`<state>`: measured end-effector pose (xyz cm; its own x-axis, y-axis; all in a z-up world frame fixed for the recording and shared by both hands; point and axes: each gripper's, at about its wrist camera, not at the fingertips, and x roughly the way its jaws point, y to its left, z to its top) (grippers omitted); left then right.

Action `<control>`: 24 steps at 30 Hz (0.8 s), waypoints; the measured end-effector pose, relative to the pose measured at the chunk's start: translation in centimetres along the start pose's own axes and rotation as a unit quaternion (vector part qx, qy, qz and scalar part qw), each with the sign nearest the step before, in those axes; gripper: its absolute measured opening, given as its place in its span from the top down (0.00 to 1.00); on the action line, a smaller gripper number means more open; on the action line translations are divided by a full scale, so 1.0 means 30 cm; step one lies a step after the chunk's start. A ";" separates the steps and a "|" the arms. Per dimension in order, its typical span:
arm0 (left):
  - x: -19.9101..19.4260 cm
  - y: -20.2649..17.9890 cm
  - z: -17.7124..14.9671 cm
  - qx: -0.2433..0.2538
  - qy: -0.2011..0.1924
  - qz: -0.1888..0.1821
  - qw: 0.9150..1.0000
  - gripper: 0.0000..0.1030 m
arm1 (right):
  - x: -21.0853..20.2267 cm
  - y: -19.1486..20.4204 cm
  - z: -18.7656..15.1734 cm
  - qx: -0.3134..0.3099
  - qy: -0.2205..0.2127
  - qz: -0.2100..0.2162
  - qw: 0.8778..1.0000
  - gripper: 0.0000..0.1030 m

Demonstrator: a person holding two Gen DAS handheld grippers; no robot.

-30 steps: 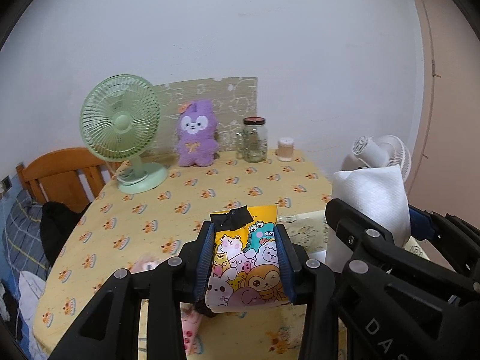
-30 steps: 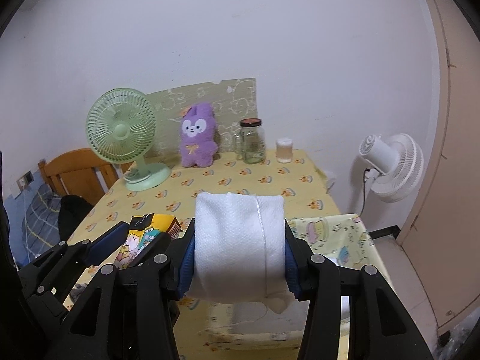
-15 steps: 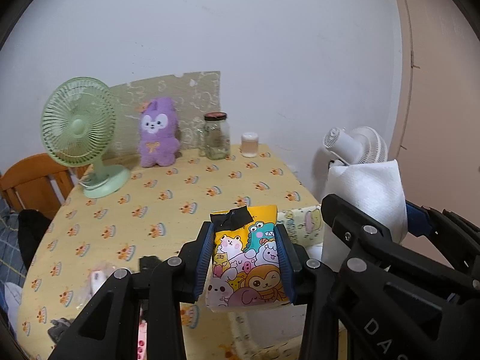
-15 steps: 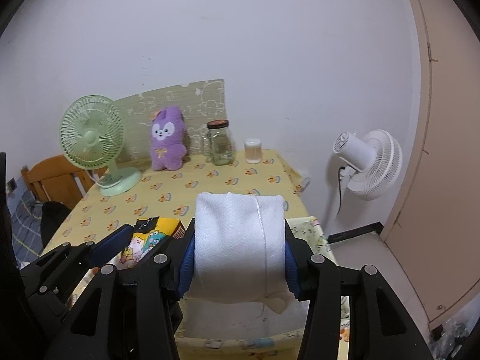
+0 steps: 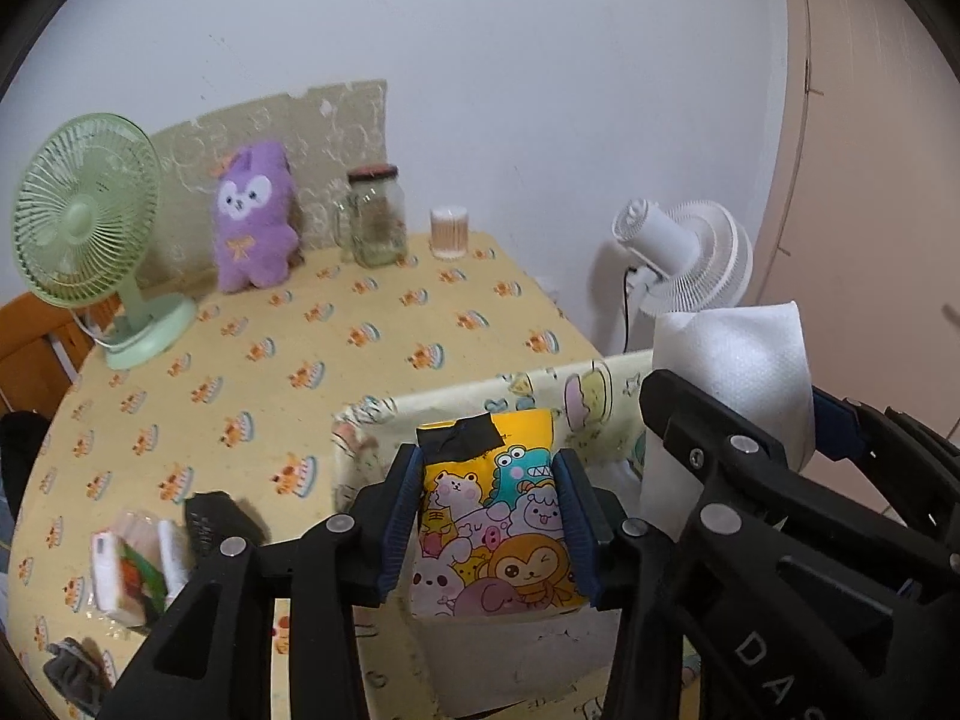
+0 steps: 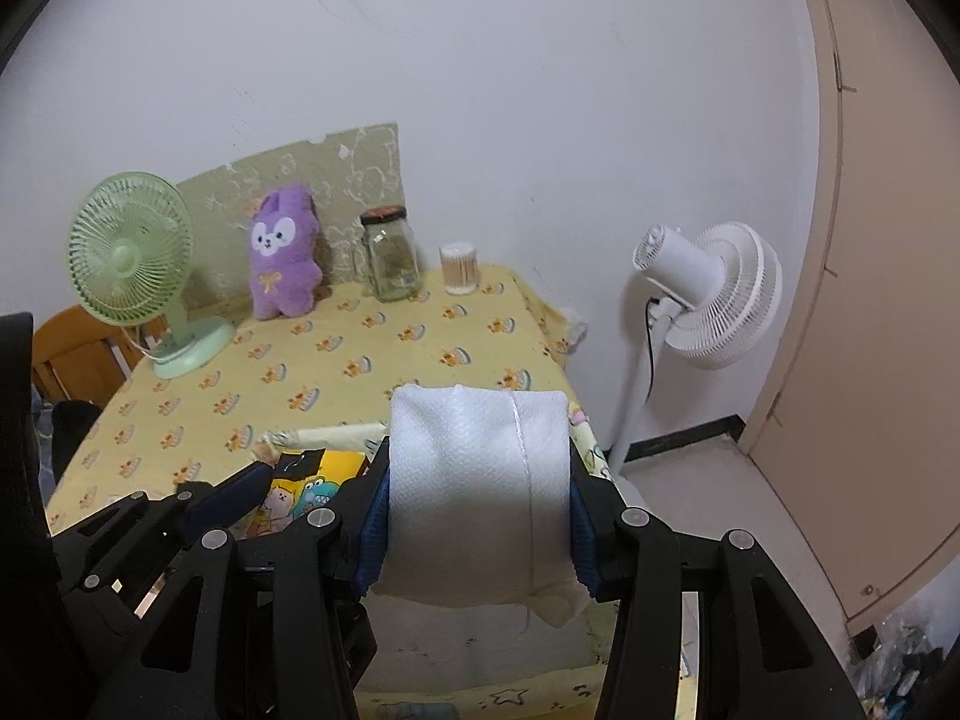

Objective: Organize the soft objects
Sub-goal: 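Carry the snack bag into the gift box and open the left tool while the right tool carries the towel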

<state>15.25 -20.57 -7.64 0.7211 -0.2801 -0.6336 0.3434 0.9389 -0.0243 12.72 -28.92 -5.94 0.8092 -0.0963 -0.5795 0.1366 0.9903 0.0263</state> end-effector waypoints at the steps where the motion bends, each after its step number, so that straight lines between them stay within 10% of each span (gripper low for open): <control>1: 0.014 -0.004 -0.002 0.002 0.007 -0.001 1.000 0.50 | 0.007 -0.004 -0.004 0.000 0.003 -0.001 1.000 0.49; 9: 0.039 -0.009 -0.007 -0.005 0.030 0.013 0.999 0.38 | 0.065 -0.018 -0.012 0.009 0.022 0.009 1.000 0.46; 14: 0.038 -0.004 -0.004 -0.009 0.039 -0.004 0.999 0.22 | 0.077 -0.017 -0.004 0.016 0.030 -0.008 0.999 0.20; 24: -0.003 -0.001 -0.001 0.002 0.026 0.003 1.000 0.15 | 0.040 0.000 0.003 0.012 0.021 -0.017 1.000 0.16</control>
<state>15.16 -20.56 -7.62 0.6910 -0.2635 -0.6732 0.3419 0.9396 -0.0169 13.73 -29.05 -6.57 0.7794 -0.1243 -0.6140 0.1767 0.9839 0.0251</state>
